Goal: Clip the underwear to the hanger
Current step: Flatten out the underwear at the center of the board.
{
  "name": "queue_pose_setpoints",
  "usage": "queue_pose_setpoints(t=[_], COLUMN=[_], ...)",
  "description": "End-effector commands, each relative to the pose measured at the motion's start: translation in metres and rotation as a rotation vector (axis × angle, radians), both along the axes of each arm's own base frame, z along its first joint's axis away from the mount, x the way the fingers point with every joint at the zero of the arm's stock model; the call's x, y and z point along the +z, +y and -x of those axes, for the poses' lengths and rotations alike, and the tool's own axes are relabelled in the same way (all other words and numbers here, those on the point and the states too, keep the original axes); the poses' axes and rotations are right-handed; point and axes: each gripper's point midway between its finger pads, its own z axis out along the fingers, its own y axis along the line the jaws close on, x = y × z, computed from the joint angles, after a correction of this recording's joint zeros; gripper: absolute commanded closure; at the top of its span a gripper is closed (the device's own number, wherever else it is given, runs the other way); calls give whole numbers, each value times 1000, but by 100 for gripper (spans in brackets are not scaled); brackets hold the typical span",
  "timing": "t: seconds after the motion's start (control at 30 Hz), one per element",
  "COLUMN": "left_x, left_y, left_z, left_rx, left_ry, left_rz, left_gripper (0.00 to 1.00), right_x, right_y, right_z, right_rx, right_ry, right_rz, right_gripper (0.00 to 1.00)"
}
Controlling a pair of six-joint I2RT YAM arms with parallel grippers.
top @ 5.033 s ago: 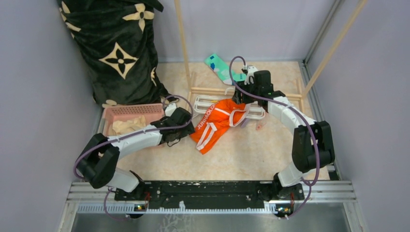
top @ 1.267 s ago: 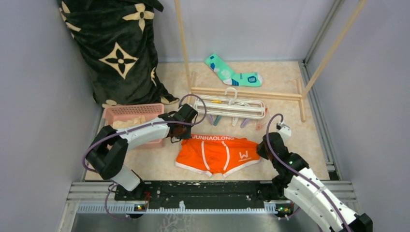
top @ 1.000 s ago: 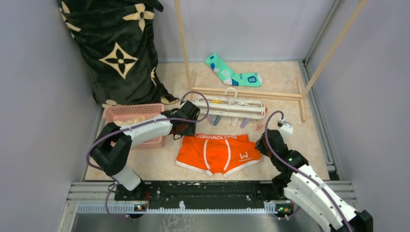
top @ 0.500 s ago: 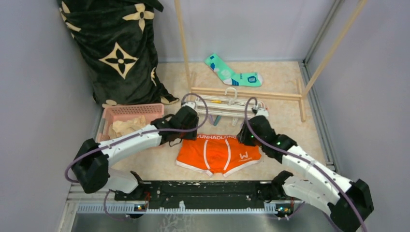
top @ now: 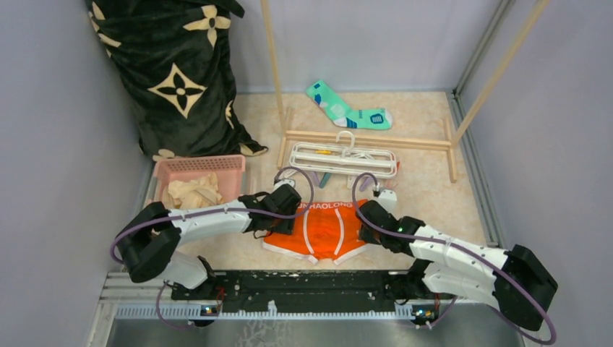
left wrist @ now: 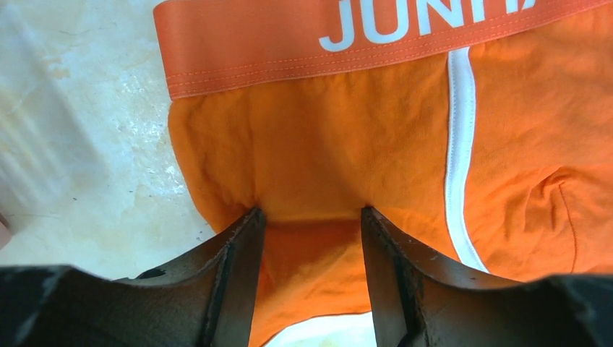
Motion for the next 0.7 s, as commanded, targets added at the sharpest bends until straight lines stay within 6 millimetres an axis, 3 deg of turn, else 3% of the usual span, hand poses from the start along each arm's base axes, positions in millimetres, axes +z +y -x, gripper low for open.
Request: queue_pose_setpoints(t=[0.0, 0.27, 0.37, 0.43, 0.57, 0.67], left_x=[-31, -31, -28, -21, 10, 35], left_y=[27, 48, 50, 48, 40, 29], left_z=[26, 41, 43, 39, 14, -5], left_rx=[53, 132, 155, 162, 173, 163], left_ry=[103, 136, 144, 125, 17, -49], left_rz=[-74, -96, -95, -88, -66, -54], left_gripper=[42, 38, 37, 37, 30, 26], right_x=[1, -15, -11, 10, 86, 108], right_y=[8, 23, 24, 22, 20, 10], right_z=[8, 73, 85, 72, 21, -14], right_rx=[-39, -21, -12, -25, -35, -16], right_ry=[11, 189, 205, 127, -141, -162], right_rz=[-35, -75, -84, -84, -111, -80], right_gripper=[69, 67, 66, 64, 60, 58])
